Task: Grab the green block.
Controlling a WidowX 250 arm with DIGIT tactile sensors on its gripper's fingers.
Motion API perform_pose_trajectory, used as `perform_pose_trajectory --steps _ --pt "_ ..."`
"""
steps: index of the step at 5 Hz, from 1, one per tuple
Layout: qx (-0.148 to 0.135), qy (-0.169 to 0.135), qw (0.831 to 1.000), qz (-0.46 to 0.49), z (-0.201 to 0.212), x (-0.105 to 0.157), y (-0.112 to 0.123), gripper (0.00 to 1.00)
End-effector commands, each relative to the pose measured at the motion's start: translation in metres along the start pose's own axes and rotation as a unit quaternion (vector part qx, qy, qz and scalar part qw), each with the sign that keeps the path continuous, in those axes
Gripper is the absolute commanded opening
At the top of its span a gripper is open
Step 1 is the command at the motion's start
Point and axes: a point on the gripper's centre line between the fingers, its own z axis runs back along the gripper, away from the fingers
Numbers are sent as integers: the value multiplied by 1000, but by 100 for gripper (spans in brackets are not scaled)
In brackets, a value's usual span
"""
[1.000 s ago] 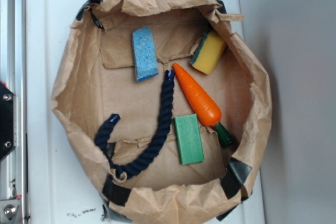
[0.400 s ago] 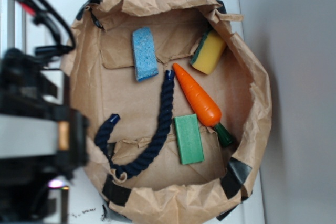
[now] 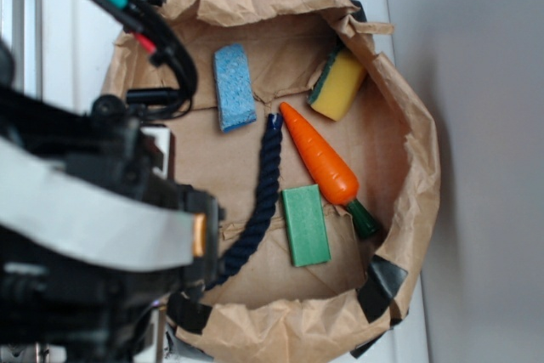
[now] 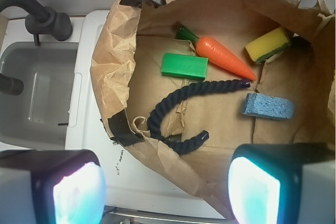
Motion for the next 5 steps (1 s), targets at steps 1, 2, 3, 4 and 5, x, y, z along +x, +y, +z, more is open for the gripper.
perform_pose_trajectory --steps 1,2,3,4,5 --pt "-1 -22 1000 0 12 6 -1 100" --pt "-35 -60 994 -89 2 16 11 100" --pt "-38 -52 984 -163 -3 34 16 100" --pt "-15 -28 976 -216 -16 46 22 100" --pt "11 -19 975 -222 -42 54 23 100"
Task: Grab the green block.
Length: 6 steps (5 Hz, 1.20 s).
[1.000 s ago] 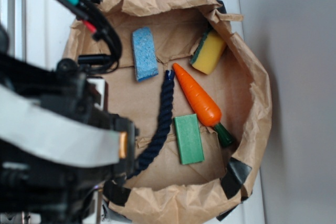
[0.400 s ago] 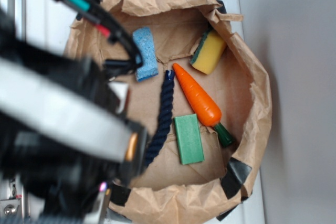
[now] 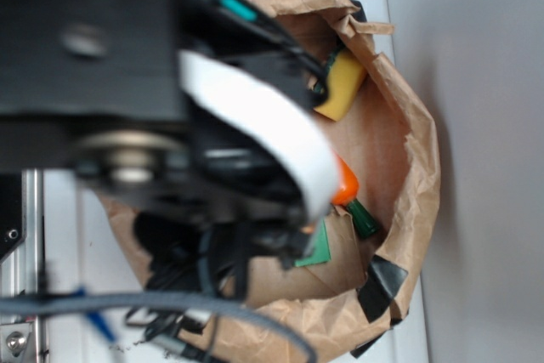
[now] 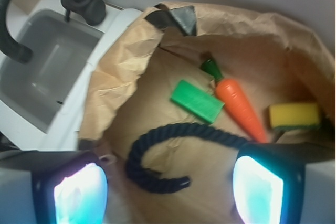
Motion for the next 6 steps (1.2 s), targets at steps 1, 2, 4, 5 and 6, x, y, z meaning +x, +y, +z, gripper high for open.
perform_pose_trajectory --steps 1,2,4,5,6 --pt "63 -18 997 -41 -36 6 3 100" --pt "12 -27 997 -71 -51 4 3 100" --pt "15 -52 992 -110 -66 2 0 100" --pt "26 -36 992 -119 -81 4 0 100" --pt "51 -17 991 -119 -105 19 1 100"
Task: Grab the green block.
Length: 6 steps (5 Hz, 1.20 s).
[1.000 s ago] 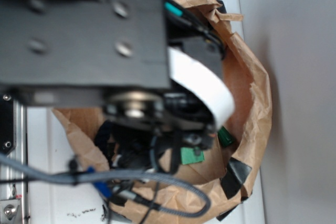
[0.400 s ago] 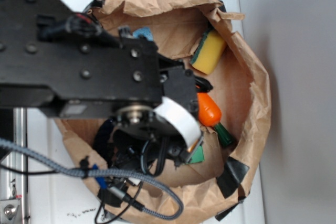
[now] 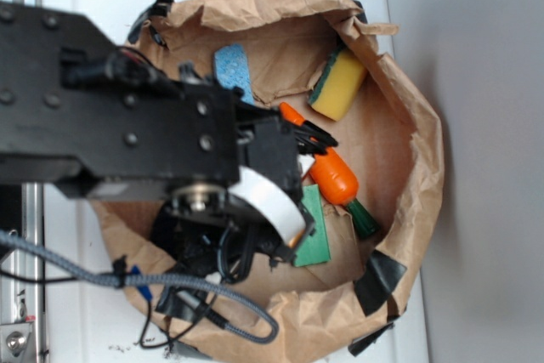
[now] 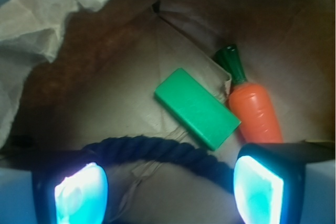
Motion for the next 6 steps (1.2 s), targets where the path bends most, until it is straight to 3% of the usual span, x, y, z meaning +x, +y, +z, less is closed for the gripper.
perform_pose_trajectory --steps 1,5,6 --pt "41 32 999 -11 -33 34 4 100" --pt "41 32 999 -11 -33 34 4 100" --pt "22 38 997 -58 -44 27 0 100"
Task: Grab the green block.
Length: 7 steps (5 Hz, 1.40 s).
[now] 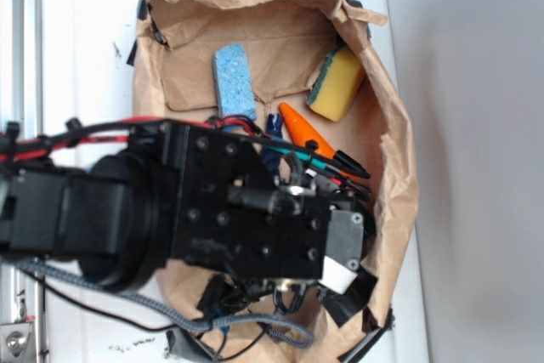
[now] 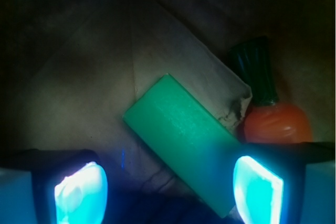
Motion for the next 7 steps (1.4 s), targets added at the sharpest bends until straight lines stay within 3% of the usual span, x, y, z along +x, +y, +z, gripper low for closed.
perform_pose_trajectory --steps 1,2,4,5,6,7 --pt "-24 -18 996 -82 -4 10 -1 100" --pt "-53 4 996 -75 -9 19 10 100" --pt "-63 9 995 -75 -8 28 14 100" --pt "-57 -13 994 -90 -17 17 10 68" --pt "-41 -36 995 -86 -22 6 4 0" --pt "-28 -42 995 -89 -32 4 1 0"
